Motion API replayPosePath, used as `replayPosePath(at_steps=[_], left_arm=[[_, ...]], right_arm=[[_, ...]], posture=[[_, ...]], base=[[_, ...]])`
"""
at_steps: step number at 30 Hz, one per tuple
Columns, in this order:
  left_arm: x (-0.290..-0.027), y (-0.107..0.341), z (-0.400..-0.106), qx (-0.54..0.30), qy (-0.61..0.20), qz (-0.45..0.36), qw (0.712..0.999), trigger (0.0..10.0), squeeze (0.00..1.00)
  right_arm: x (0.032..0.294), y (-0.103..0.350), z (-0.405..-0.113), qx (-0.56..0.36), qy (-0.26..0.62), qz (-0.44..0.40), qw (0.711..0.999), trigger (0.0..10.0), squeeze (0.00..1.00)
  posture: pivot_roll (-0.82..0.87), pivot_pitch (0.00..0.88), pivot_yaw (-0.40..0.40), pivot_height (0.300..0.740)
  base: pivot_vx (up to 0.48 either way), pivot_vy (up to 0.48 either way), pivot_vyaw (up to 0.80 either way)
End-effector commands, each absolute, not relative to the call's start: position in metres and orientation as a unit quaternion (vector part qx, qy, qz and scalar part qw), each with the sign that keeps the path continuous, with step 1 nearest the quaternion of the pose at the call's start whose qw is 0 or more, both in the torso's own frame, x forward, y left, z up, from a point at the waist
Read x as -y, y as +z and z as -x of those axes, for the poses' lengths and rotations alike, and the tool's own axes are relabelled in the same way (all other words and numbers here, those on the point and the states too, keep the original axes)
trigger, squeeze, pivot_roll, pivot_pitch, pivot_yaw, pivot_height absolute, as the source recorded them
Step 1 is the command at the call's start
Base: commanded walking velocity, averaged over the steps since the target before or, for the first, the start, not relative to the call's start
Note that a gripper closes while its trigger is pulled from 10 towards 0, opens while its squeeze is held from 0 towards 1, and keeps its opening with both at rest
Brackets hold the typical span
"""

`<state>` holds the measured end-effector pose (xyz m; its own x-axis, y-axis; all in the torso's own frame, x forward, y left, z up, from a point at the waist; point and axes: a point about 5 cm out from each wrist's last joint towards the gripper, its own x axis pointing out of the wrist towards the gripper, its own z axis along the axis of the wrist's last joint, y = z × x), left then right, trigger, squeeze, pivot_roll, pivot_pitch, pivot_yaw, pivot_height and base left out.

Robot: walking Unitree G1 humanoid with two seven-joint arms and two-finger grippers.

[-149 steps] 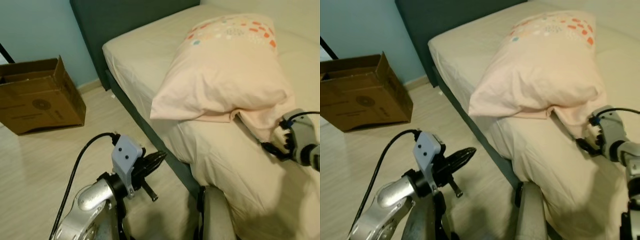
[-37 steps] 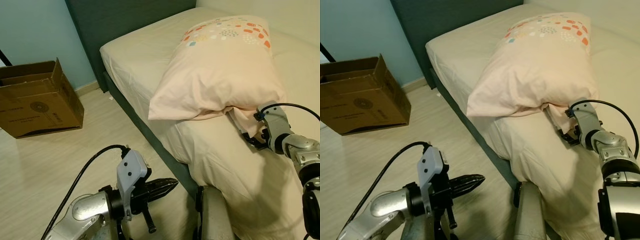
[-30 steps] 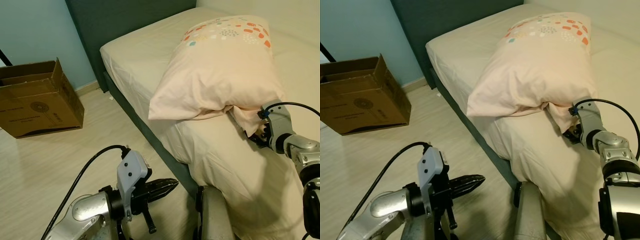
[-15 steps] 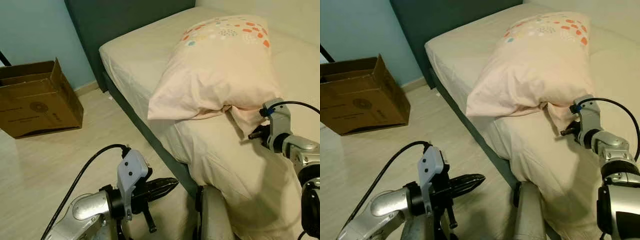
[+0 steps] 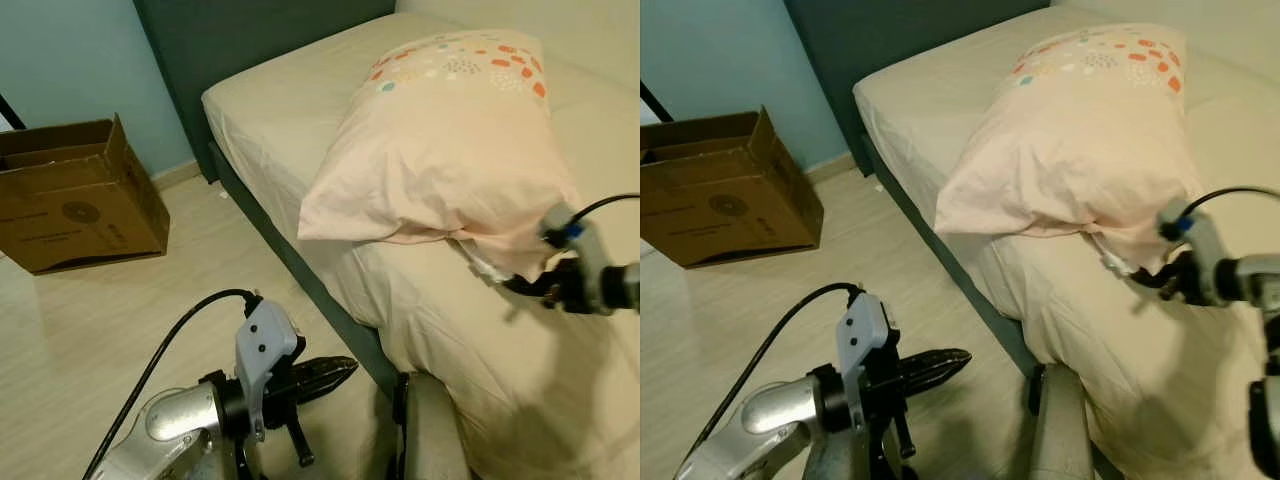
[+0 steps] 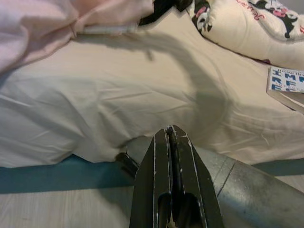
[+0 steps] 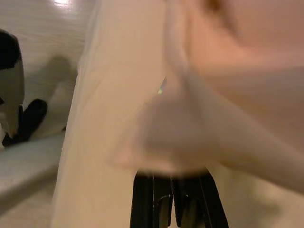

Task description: Clean up the room

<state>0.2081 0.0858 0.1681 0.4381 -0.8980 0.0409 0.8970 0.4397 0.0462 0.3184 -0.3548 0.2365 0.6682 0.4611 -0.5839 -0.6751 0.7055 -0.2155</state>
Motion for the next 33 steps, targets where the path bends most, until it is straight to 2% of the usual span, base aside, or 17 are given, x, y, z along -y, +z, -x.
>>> replayPosePath(at_steps=[1, 6, 9, 10, 16, 18, 26, 28, 30, 33], left_arm=[[-0.083, 0.165, -0.204, 0.022, -0.537, -0.009, 0.843, 10.0, 0.0], [-0.081, 0.165, -0.204, 0.023, -0.54, -0.008, 0.842, 10.0, 0.0], [-0.082, 0.166, -0.205, 0.025, -0.539, -0.007, 0.842, 10.0, 0.0], [-0.084, 0.167, -0.207, 0.026, -0.534, -0.006, 0.845, 10.0, 0.0], [-0.087, 0.167, -0.209, 0.026, -0.527, -0.005, 0.85, 10.0, 0.0], [-0.09, 0.168, -0.211, 0.027, -0.521, -0.006, 0.853, 10.0, 0.0], [-0.092, 0.168, -0.213, 0.027, -0.514, -0.007, 0.857, 10.0, 0.0], [-0.093, 0.168, -0.215, 0.03, -0.509, -0.005, 0.86, 10.0, 0.0], [-0.093, 0.168, -0.215, 0.03, -0.509, -0.005, 0.86, 10.0, 0.0], [-0.093, 0.168, -0.216, 0.031, -0.506, -0.004, 0.862, 10.0, 0.0]], right_arm=[[0.354, 0.243, -0.316, -0.252, 0.337, 0.216, 0.881, 0.0, 0.0], [0.354, 0.26, -0.311, -0.239, 0.36, 0.222, 0.874, 0.0, 0.0], [0.346, 0.282, -0.31, -0.186, 0.397, 0.192, 0.878, 0.0, 0.0], [0.341, 0.301, -0.309, -0.138, 0.421, 0.163, 0.882, 0.0, 0.0], [0.338, 0.31, -0.307, -0.113, 0.434, 0.148, 0.882, 0.0, 0.0], [0.333, 0.323, -0.306, -0.065, 0.457, 0.104, 0.881, 0.0, 0.0], [0.332, 0.338, -0.304, 0.006, 0.471, 0.039, 0.881, 0.0, 0.0], [0.329, 0.347, -0.303, 0.066, 0.475, -0.018, 0.877, 0.0, 0.0], [0.329, 0.347, -0.303, 0.066, 0.475, -0.018, 0.877, 0.0, 0.0], [0.323, 0.326, -0.309, 0.016, 0.456, 0.009, 0.89, 0.0, 0.0]], posture=[[0.06, 0.291, 0.046, 0.528], [0.06, 0.291, 0.05, 0.528], [0.06, 0.291, 0.05, 0.528], [0.06, 0.291, 0.05, 0.528], [0.06, 0.291, 0.05, 0.528], [0.06, 0.293, 0.047, 0.528], [0.06, 0.288, 0.046, 0.528], [0.05, 0.279, 0.045, 0.528], [0.05, 0.279, 0.045, 0.528], [0.05, 0.276, 0.047, 0.528]], base=[[0.0, 0.0, 0.0], [0.0, 0.0, 0.0], [0.0, 0.0, 0.0], [0.0, 0.0, 0.0], [0.0, 0.0, 0.0], [0.0, 0.0, 0.0], [0.0, 0.0, 0.0], [0.0, 0.0, 0.0], [0.0, 0.0, 0.0], [0.0, 0.0, 0.0]])
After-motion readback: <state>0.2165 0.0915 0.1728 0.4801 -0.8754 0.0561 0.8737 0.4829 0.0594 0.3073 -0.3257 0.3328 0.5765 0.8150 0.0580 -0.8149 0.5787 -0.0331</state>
